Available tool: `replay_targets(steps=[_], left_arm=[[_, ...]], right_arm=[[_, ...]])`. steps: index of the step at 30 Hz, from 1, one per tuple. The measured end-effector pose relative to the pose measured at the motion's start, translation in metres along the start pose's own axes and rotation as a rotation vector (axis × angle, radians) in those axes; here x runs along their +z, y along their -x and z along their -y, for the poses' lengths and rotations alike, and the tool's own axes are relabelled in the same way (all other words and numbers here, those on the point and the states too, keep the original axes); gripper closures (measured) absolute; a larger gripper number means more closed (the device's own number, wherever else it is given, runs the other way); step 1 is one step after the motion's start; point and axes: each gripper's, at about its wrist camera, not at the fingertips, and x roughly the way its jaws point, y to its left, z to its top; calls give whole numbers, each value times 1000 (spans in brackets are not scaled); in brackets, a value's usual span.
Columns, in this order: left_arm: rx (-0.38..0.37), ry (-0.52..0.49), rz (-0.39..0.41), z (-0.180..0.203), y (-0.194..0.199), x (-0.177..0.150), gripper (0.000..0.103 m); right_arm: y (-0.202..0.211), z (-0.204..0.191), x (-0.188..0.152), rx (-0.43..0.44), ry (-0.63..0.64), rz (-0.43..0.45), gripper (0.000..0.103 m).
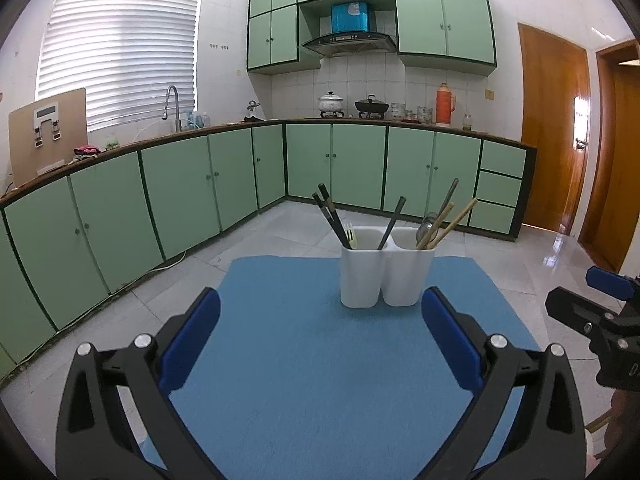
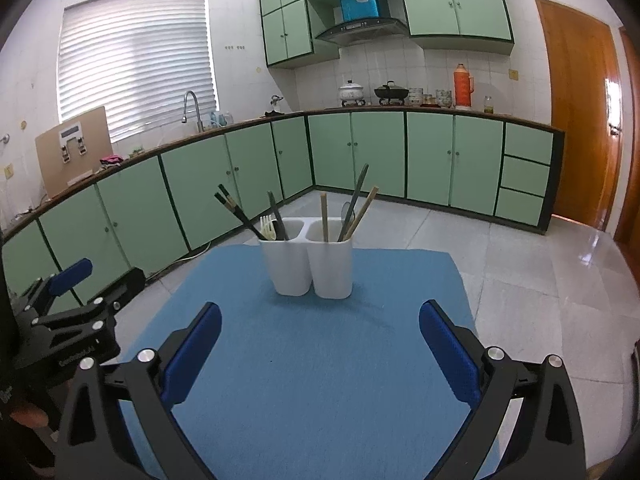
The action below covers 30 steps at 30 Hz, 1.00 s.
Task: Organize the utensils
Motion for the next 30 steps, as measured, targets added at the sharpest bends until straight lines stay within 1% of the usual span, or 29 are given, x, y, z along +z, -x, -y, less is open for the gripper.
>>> replay_targets(steps=[4,13,22,30], left_arm=[[1,-2,8,0,11,2,5],[-19,-3,44,4,40,7,5],[-30,6,80,4,61,10,5],[-43,7,92,7,73,11,5]], right_arm=[[12,-4,1,-13,12,10,6],[41,-10,9,-2,9,68,6],[54,-13,13,2,15,88,6],[61,-23,12,-2,27,101,6]])
